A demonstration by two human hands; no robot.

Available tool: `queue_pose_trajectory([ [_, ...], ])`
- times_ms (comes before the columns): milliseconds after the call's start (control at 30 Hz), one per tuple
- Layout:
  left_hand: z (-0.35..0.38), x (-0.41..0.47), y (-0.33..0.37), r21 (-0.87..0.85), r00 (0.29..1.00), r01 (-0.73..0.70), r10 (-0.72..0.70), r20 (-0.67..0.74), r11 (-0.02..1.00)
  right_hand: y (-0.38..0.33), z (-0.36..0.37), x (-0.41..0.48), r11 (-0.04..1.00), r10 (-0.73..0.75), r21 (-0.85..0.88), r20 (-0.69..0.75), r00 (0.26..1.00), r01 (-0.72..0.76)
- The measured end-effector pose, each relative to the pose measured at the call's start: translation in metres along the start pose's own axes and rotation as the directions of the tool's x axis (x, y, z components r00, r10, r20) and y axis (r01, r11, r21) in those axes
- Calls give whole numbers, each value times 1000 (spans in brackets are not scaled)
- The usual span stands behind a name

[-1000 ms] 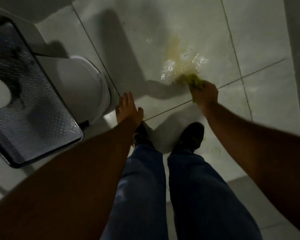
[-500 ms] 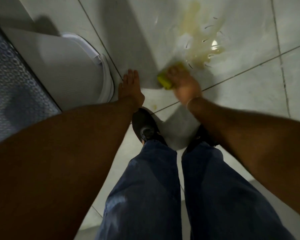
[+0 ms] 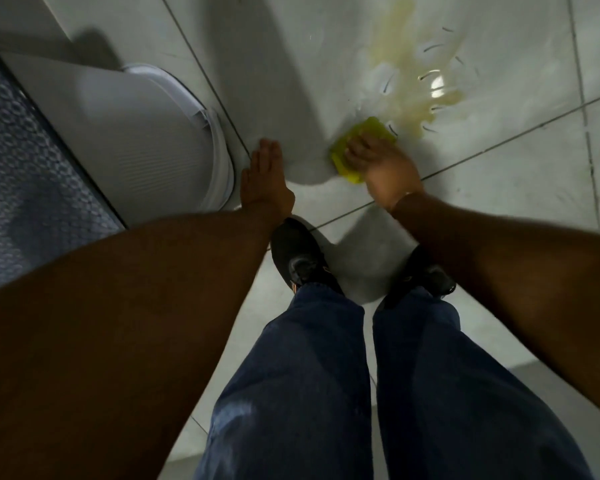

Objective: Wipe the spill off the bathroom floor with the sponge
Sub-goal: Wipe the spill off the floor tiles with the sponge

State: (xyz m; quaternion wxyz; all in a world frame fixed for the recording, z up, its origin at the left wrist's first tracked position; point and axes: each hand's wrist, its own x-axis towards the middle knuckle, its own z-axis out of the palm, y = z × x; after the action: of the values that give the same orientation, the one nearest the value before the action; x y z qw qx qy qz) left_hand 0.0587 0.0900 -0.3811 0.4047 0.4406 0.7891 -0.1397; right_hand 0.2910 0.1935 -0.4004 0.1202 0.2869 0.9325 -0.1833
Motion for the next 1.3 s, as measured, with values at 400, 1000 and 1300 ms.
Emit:
queue_pose_trajectory([
  [400,6,4,24,-1,999,-3,3,-34,1000,50,-22,11,934,-315,224,148,937,279],
  [1000,-8,24,44,65,995,-88,85,44,994,130,-21,-52,788,581,255,-8,814,-561],
  [1300,-34,38,44,81,968,-76,54,247,994,37,-9,-53,969,40,244,15,999,-42],
])
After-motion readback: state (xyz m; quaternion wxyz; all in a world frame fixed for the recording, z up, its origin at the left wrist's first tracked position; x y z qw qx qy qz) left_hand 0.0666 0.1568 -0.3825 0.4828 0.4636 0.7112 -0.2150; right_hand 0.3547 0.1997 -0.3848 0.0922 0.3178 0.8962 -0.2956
